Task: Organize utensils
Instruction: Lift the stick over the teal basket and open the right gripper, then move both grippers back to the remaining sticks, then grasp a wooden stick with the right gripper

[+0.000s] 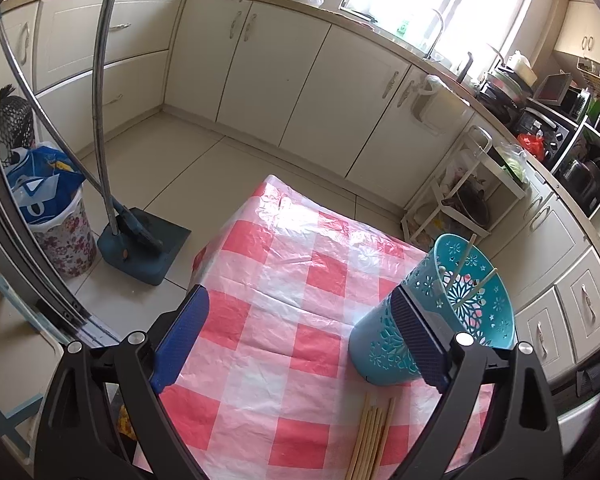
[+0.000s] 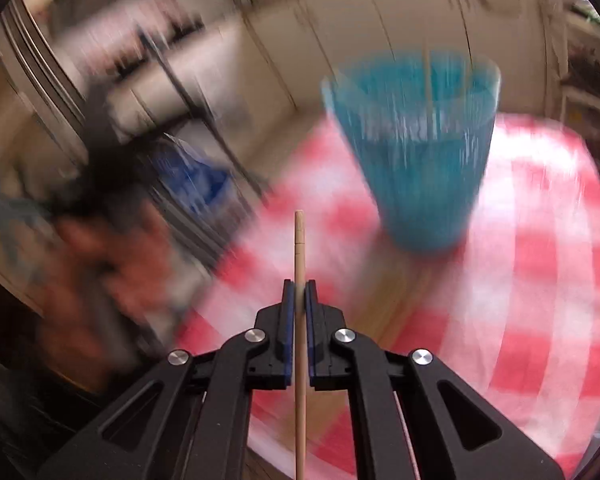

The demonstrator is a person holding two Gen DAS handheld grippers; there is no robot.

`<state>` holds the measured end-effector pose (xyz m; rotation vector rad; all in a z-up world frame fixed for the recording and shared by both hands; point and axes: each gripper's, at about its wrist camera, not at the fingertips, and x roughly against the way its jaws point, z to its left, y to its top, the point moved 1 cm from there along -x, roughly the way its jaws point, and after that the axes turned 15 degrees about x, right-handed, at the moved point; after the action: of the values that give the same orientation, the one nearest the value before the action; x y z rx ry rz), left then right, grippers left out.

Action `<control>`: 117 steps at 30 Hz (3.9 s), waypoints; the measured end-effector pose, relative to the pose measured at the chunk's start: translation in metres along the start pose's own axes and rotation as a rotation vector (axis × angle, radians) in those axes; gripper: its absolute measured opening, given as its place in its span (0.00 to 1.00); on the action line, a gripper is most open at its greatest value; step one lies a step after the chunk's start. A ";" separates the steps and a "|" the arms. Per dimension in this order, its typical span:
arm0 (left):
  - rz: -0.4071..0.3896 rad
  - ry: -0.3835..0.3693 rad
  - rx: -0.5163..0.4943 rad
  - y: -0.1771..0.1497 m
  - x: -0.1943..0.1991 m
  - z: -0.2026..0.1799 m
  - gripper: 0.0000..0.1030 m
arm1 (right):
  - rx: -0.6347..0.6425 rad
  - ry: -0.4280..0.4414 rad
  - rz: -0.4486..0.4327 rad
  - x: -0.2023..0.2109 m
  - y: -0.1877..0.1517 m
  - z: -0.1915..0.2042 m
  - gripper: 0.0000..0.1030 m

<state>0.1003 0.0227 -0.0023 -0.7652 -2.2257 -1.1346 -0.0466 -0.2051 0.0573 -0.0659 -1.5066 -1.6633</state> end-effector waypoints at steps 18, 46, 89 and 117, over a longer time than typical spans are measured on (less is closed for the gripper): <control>-0.021 0.013 0.007 0.005 0.007 0.007 0.86 | -0.067 -0.551 -0.410 -0.022 0.070 -0.052 0.07; 0.028 0.109 -0.345 -0.076 -0.001 -0.017 0.88 | -0.206 -0.360 0.165 -0.069 -0.103 -0.042 0.24; 0.296 0.208 -0.538 -0.152 -0.081 -0.025 0.88 | 0.016 -0.337 0.333 -0.076 -0.112 -0.046 0.16; 0.368 0.116 -0.524 -0.157 -0.066 -0.016 0.13 | 0.138 -0.301 0.401 -0.083 -0.108 -0.035 0.09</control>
<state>0.0423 -0.0830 -0.1229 -1.2222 -1.6081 -1.5356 -0.0437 -0.2000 -0.0828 -0.5289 -1.6941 -1.2632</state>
